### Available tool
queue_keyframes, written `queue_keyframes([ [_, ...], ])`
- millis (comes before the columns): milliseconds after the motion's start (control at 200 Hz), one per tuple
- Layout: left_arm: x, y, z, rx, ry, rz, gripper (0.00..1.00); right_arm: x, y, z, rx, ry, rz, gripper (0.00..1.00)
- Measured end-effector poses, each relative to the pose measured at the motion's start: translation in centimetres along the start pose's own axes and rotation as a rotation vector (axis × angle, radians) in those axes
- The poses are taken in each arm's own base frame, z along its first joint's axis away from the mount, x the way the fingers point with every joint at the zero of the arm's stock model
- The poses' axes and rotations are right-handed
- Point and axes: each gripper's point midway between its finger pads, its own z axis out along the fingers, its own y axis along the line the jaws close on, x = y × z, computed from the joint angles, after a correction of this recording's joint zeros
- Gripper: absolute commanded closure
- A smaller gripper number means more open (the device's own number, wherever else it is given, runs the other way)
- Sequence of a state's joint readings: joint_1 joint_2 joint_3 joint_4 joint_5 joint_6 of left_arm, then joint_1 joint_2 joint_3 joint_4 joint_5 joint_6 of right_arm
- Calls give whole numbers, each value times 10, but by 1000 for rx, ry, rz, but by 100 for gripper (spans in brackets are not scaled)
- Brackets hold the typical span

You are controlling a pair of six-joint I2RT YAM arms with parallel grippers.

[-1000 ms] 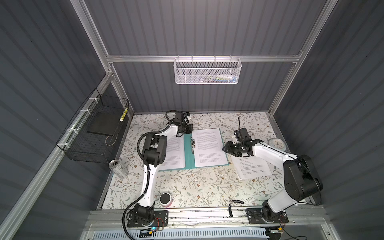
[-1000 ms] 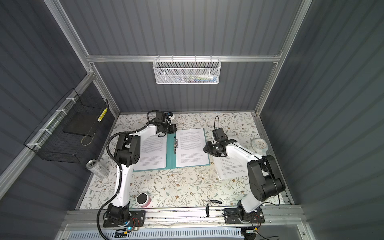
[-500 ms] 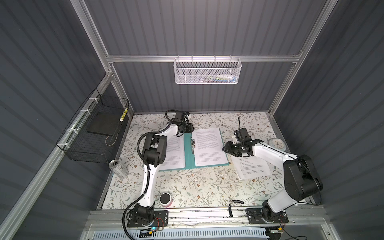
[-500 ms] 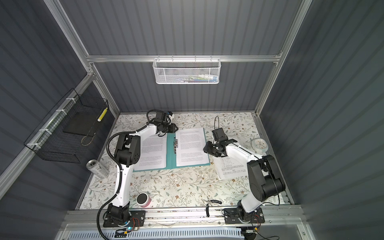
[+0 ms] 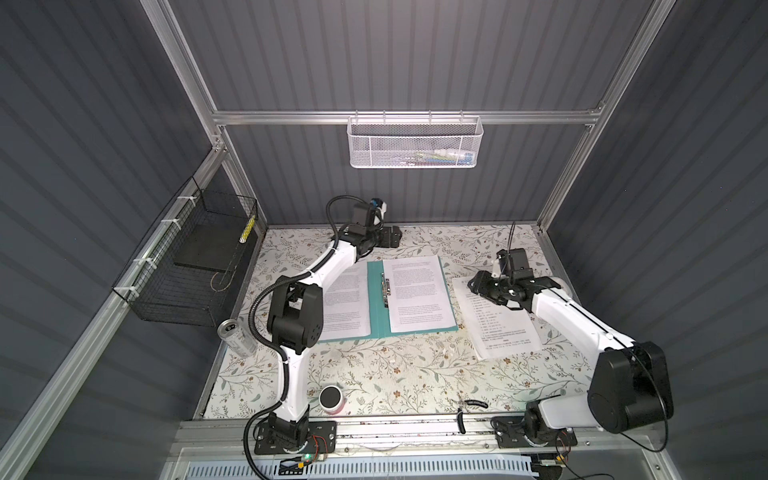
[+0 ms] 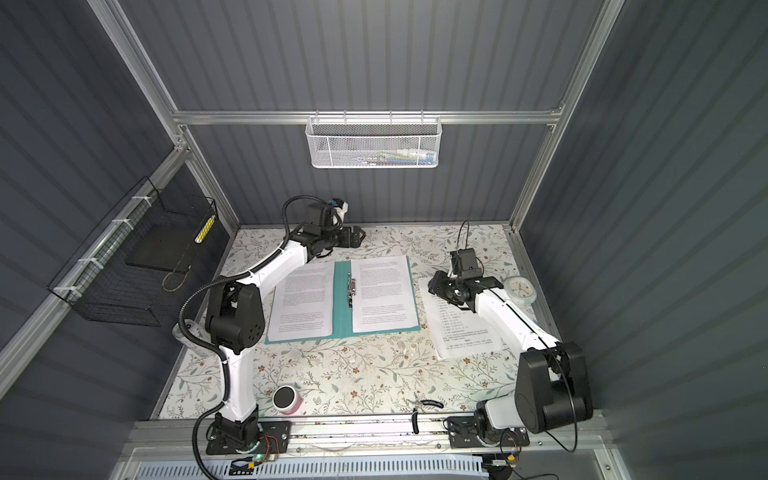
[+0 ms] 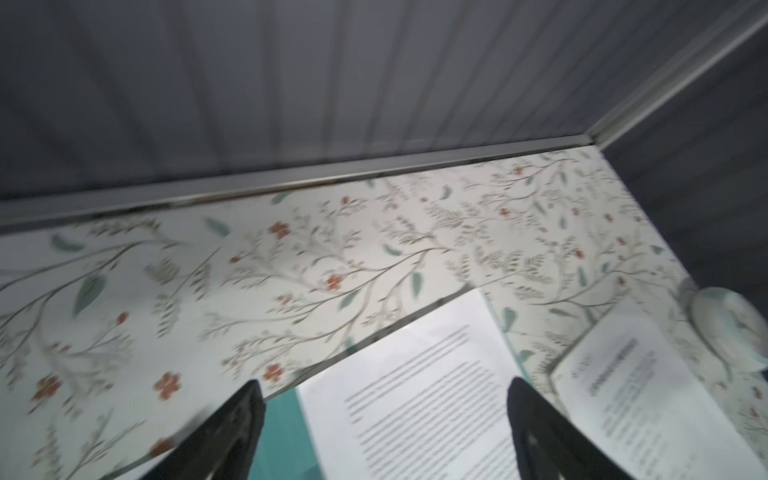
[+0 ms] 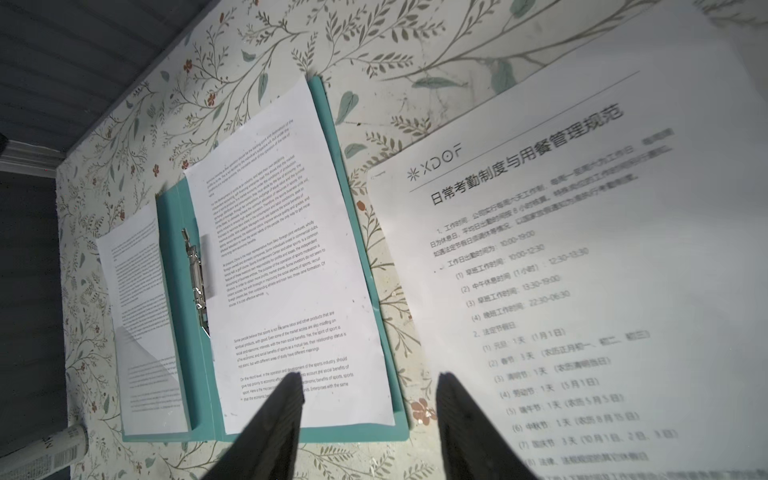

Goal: Put the files into the folder

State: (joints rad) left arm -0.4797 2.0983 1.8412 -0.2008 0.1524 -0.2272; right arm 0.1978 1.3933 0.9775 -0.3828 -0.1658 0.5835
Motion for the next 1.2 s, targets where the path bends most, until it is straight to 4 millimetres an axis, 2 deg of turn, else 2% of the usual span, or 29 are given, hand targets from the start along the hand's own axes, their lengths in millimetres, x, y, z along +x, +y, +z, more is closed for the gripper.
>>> queue_keyframes([
  [90, -3, -61, 9, 119, -13, 20, 9, -3, -4, -6, 2, -10, 12, 46],
  [165, 13, -107, 26, 217, 19, 26, 10, -8, -7, -13, -4, -27, 24, 46],
  [230, 33, -127, 45, 267, 57, 18, 10, -10, -10, -19, -4, -41, 32, 46],
  [275, 51, -134, 60, 286, 95, 4, 10, -11, -11, -22, -5, -50, 35, 46],
  [335, 76, -138, 78, 306, 147, -15, 10, -11, -11, -25, -7, -56, 36, 46],
  [470, 130, -131, 111, 309, 254, -62, 11, -3, -16, -25, -2, -41, 39, 46],
  [575, 150, -127, 121, 300, 298, -81, 11, 4, -20, -22, 4, -25, 43, 46],
  [640, 152, -126, 123, 297, 306, -89, 11, 7, -21, -21, 6, -18, 45, 46],
  [821, 140, -134, 121, 323, 287, -96, 15, 8, -20, -21, 0, -15, 44, 46],
  [891, 140, -135, 120, 329, 289, -103, 21, 8, -20, -21, 0, -15, 44, 46],
  [981, 142, -136, 122, 340, 298, -118, 34, 9, -21, -21, 0, -13, 45, 46],
  [1196, 155, -140, 130, 362, 331, -144, 47, 11, -22, -19, 1, -6, 46, 46],
])
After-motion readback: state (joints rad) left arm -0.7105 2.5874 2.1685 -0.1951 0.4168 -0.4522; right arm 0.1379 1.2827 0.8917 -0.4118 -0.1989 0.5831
